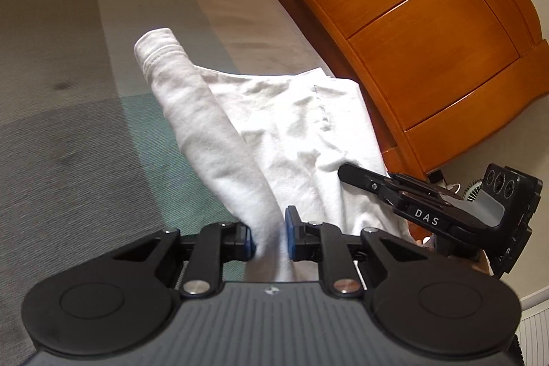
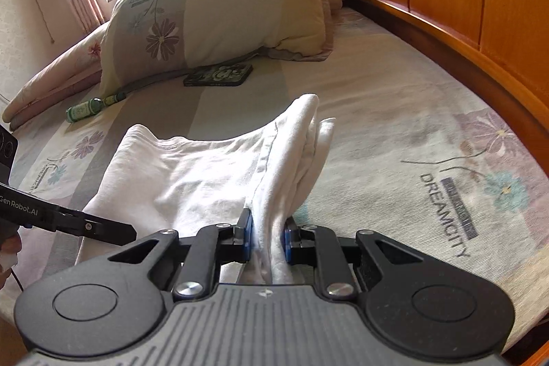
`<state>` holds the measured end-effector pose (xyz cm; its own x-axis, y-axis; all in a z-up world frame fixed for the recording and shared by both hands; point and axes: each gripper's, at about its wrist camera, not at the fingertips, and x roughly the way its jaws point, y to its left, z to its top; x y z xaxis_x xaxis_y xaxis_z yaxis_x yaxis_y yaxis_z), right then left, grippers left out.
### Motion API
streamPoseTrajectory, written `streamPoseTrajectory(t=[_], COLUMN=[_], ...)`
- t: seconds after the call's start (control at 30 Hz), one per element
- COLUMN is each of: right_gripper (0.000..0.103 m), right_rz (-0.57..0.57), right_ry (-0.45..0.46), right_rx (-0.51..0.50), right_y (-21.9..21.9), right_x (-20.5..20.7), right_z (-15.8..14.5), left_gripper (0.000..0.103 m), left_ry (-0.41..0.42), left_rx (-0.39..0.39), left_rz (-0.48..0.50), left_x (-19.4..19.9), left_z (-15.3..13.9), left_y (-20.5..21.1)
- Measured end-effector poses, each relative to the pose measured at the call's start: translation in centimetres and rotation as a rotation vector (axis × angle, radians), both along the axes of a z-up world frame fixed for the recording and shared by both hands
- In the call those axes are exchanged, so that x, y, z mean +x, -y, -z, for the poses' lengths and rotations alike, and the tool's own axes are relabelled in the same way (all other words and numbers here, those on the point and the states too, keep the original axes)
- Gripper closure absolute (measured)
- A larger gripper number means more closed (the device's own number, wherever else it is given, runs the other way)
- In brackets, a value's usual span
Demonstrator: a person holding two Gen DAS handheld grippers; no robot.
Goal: Fold clothes
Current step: 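Lift the gripped edge with both grippers and fold it over the shirt, then open both grippers to release the folded edge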
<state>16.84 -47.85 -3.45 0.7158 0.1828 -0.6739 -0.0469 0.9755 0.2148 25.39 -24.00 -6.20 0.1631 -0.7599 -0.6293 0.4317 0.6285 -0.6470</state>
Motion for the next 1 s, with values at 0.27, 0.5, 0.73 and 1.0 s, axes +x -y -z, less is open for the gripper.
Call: streamPoseTrajectory(t=[0.27, 0.5, 0.73, 1.0], right_gripper=[0.082, 0.082, 0.069, 0.046], right_rz=[0.088, 0.149, 0.169, 0.204], right_ry=[0.0, -0.015, -0.054, 0.122], right_rx=[-0.111, -0.143, -0.246, -0.249], right_y=[7.0, 11.2, 11.3, 11.7], right_x=[4.4, 7.7, 8.3, 1.9], right_z=[-0.2, 1.6, 5.6, 2.1], left_gripper=[0.087, 0.087, 0.078, 0.056], left_ry=[0.052, 0.056, 0.041, 0.327], left_rx=[-0.043, -0.051, 0.041, 0.151], left_rz=[0.044, 0.045, 0.061, 0.068], left_x=[3.1, 4.9, 4.8, 4.5], left_z=[0.3, 2.2, 5.0, -0.2], left_y=[8.4, 12.4, 12.6, 7.5])
